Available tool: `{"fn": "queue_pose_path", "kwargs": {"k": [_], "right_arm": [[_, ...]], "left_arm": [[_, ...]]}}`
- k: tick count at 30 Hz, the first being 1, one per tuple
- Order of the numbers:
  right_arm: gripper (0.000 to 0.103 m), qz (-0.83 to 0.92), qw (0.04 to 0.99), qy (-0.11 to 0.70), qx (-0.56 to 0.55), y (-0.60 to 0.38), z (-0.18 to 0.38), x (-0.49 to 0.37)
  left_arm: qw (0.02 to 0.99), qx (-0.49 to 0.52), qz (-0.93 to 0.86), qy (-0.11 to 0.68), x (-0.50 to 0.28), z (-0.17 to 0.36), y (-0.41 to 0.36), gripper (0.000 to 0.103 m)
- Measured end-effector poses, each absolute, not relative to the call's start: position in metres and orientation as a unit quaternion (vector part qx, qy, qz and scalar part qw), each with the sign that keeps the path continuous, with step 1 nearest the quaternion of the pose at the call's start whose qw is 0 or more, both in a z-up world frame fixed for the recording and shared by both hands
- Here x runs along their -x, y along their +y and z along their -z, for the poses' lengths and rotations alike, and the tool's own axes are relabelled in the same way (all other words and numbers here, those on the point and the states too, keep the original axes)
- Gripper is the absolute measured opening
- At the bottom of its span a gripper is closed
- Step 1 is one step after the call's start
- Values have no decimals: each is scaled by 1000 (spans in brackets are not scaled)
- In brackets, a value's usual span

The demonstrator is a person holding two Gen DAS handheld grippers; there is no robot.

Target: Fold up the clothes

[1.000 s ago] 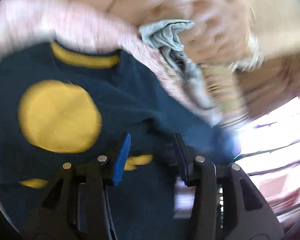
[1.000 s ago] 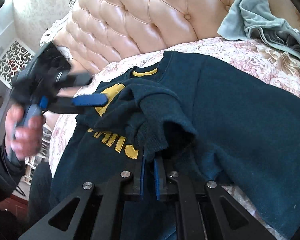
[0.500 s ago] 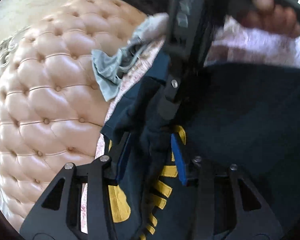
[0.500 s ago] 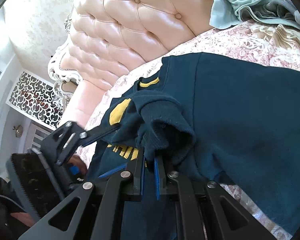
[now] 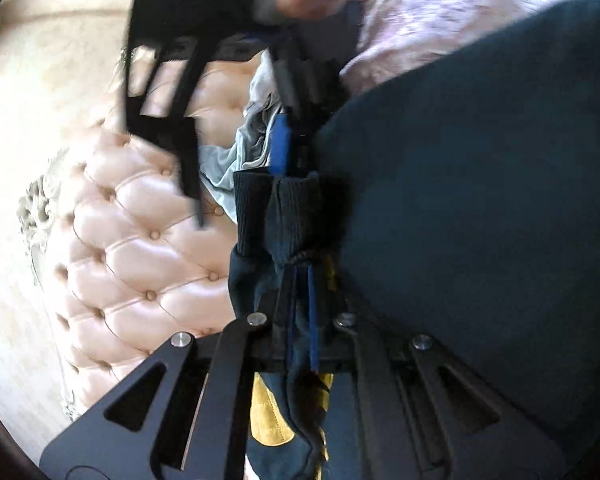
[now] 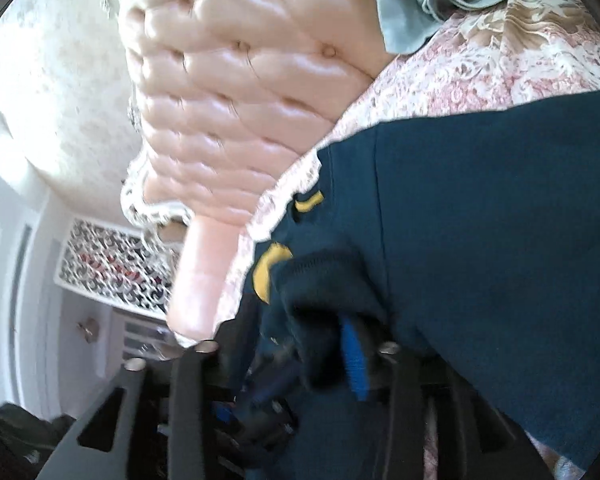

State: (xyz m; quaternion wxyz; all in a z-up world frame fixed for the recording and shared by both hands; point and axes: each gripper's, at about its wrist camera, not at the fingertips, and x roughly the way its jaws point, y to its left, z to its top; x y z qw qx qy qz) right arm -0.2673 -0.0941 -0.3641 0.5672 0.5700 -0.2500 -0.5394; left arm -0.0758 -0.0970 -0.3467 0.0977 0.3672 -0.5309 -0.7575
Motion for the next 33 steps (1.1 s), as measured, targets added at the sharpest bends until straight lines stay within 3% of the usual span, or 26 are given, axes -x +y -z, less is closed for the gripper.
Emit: {"fn": "queue_pose_path", "kwargs": {"k": [2, 5, 7, 8, 9, 14, 16, 20, 24, 27, 33], "right_arm": [[63, 534, 571, -254, -570, -98, 363, 267], [61, 551, 564, -233, -569, -106, 363, 265], [47, 559, 559, -244, -563, -101, 363, 270], [20, 571, 552, -240, -557, -100, 363, 273], [3, 587, 545, -229, -553, -97, 362, 276], [3, 641, 548, -202, -498, -89, 332, 274], [3, 667, 516, -156, -515, -91, 339, 273], [3, 675, 486, -142, -536, -92, 349, 276], [3, 681, 481, -136, -535, -95, 351, 277], [3, 656, 500, -180, -536, -94, 355, 280], [3, 633, 510, -214, -541, -95, 355, 281]], "left_arm": [[96, -364, 757, -535, 75, 345, -94, 6], [96, -362, 754, -539, 77, 343, -90, 6], [93, -359, 753, -544, 77, 343, -84, 5], [91, -357, 750, -549, 77, 343, -82, 4], [90, -354, 749, -552, 78, 342, -78, 4], [87, -364, 764, -526, 86, 338, -66, 2], [106, -364, 796, -472, 89, 319, -70, 3], [161, -363, 839, -372, 97, 281, -96, 5], [162, -346, 798, -466, 111, 301, -93, 16], [140, -367, 784, -482, 117, 317, -96, 42], [133, -376, 798, -453, 112, 316, -113, 42]]}}
